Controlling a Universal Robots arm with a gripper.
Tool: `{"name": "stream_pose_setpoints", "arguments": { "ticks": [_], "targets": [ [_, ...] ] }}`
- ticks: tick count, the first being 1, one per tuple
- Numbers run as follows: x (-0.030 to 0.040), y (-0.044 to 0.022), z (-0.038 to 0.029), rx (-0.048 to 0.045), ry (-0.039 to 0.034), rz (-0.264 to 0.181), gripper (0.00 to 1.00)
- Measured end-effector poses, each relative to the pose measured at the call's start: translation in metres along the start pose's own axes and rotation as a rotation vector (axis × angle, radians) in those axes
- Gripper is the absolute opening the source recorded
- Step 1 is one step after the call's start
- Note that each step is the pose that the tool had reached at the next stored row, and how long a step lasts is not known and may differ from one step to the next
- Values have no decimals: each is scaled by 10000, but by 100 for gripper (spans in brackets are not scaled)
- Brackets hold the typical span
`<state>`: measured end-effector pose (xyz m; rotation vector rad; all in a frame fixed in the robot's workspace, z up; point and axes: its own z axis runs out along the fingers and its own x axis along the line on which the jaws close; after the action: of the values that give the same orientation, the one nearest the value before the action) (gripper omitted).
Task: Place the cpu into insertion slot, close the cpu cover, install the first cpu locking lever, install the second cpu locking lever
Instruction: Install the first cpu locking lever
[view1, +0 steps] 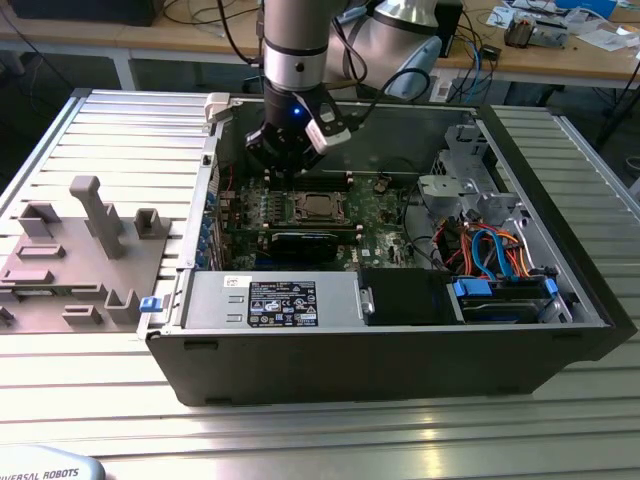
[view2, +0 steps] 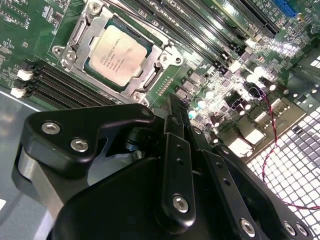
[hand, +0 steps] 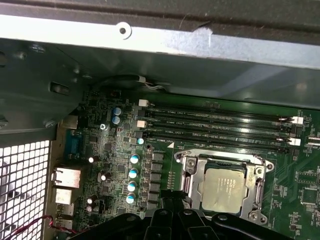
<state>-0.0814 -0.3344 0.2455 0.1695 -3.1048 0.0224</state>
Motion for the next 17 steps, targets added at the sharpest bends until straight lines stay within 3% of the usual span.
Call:
{"name": "stream_pose_setpoints", "arguments": {
  "ticks": [17],
  "targets": [
    [29, 4, 24, 1, 0, -1, 11]
  ]
}}
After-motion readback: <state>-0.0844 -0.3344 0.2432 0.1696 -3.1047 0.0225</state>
